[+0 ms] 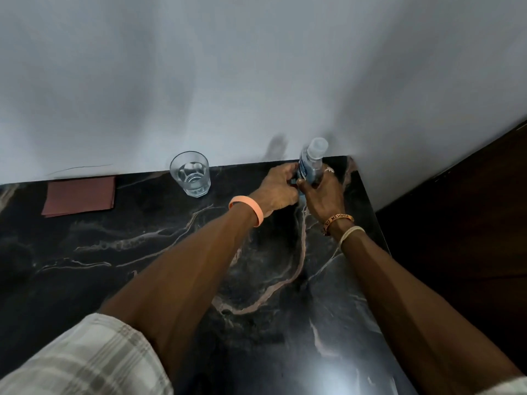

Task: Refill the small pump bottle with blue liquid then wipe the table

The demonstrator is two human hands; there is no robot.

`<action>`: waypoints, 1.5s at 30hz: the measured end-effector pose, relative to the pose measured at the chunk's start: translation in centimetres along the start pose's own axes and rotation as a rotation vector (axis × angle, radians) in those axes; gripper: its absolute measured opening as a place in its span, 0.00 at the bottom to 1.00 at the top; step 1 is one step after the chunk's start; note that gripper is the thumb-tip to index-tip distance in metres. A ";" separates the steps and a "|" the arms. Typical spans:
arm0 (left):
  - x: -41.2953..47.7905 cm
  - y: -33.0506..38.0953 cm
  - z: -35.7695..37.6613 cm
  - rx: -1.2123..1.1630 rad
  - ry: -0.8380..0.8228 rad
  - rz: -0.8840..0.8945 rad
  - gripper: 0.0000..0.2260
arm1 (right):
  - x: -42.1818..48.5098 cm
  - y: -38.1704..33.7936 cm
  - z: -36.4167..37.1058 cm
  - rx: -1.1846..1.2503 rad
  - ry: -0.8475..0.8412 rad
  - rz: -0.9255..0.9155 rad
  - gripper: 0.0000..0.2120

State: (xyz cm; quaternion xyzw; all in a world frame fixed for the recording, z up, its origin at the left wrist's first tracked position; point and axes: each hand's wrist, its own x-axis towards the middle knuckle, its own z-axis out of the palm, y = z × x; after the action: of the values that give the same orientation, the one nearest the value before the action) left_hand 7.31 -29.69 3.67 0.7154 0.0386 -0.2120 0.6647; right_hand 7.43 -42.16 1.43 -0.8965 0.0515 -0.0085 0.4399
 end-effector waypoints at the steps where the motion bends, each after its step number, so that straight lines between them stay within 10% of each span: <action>1: 0.7 0.0 -0.1 0.007 0.000 -0.001 0.30 | 0.7 0.1 0.2 -0.017 0.000 0.003 0.18; 16: 4.2 -3.7 -0.7 -0.012 0.023 -0.030 0.39 | 2.4 2.5 3.0 -0.019 0.053 0.066 0.21; 30: -8.1 -9.3 -0.7 0.114 0.340 0.060 0.22 | -6.7 1.6 0.7 0.001 0.069 -0.016 0.35; 45: -36.6 -18.9 -5.9 -0.178 0.610 -0.116 0.15 | -23.4 -6.1 11.9 0.033 -0.744 -0.311 0.30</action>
State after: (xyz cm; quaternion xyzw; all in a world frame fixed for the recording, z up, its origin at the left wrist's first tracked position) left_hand -30.77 -13.57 -0.86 0.6815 0.2952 -0.0213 0.6693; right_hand -14.63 -26.71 -0.31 -0.8284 -0.2478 0.2492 0.4362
